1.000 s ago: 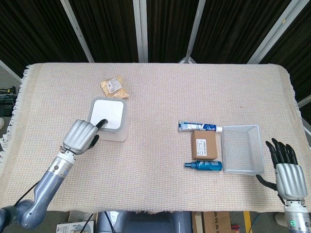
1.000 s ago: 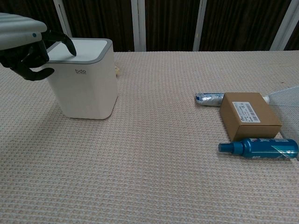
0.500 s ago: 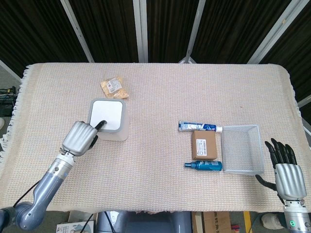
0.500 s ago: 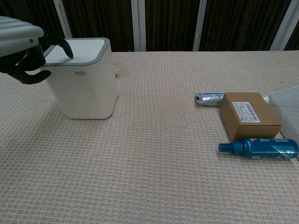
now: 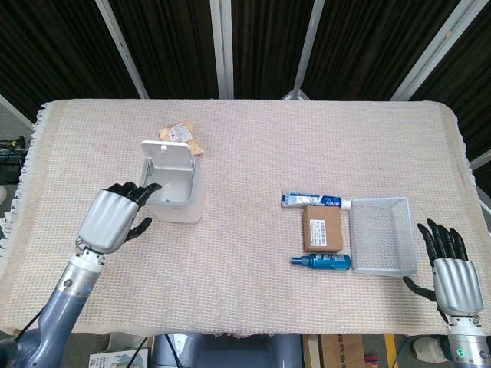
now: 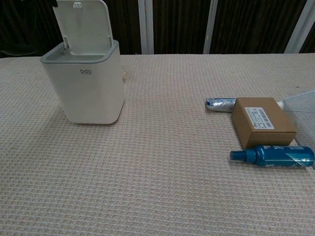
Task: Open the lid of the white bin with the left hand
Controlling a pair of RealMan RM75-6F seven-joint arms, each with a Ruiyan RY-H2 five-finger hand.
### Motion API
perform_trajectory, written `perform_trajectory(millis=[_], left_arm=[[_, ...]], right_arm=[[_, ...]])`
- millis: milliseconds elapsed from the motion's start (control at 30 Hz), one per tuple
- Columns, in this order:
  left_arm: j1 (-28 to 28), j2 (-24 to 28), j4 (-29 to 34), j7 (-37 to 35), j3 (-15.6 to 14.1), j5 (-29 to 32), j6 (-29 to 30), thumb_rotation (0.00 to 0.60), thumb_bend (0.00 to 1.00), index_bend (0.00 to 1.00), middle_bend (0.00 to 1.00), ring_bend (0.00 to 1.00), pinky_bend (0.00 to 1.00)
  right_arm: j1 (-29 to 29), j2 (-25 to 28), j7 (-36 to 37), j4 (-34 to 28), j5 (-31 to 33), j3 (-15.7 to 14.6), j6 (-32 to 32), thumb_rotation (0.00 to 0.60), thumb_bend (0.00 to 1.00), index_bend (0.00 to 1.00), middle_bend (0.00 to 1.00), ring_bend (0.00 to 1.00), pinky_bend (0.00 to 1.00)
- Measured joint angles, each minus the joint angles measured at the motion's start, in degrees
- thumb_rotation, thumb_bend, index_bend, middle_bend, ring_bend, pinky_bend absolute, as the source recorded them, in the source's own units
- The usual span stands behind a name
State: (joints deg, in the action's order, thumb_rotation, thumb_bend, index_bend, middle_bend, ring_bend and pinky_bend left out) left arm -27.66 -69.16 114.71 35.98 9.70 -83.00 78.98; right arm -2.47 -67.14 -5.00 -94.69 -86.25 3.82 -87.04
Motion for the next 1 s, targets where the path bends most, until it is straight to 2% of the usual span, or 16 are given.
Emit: perform_trajectory(millis=[167,300,367,600,733,833,1000], left_arm=[[7.91,5.31,4.71,1.44,-6.06,-4.36,6.89,0.6,0.18,0.25,0.33,0.22,0.29],[12.55,7.37,3.85,-0.94,-10.15,-8.52,11.23,0.6,0.18,0.25,0.31,0.19,0.26],[14.16,8.09,1.6,-5.25,-11.45,-9.72,12.8,0.6,0.18,0.25,0.3,0.18,0.25],[19.42,9.71,-7.07,-21.25,-14.87,-10.92,17.66,0.6,0.18,0.25,0.28,0.14,0.22],[23.04,9.85,-14.45,-31.75,-16.22,-9.92,20.34,0.6,0.18,0.24,0.26,0.14,0.21],[24.93,9.62,-18.53,-36.66,-16.43,-9.42,22.1,0.6,0.18,0.24,0.25,0.14,0.21],[26.29,9.03,-21.55,-39.99,-15.79,-9.72,24.14,0.6,0.15,0.24,0.24,0.14,0.2]], right_arm=[[-0.06,-0.01,-0.26,-0.17,-0.26,-0.25,0.21,0.6,0.14,0.09,0.0,0.04,0.03],[-0.02,0.23,0.3,-0.66,-0.42,-0.46,0.31,0.6,0.14,0.09,0.0,0.04,0.03],[0.02,0.54,0.29,-0.79,-0.64,-0.63,0.33,0.6,0.14,0.09,0.0,0.04,0.03],[-0.22,0.97,0.17,-1.02,-1.99,-0.96,0.29,0.6,0.14,0.09,0.0,0.04,0.03],[-0.32,1.07,0.06,-1.21,-2.66,-1.09,0.13,0.6,0.14,0.09,0.0,0.04,0.03],[-0.27,1.11,0.02,-1.31,-2.88,-1.16,-0.08,0.6,0.14,0.09,0.0,0.04,0.03],[0.01,1.29,0.25,-1.59,-3.16,-1.09,-0.96,0.6,0.14,0.09,0.0,0.04,0.03]])
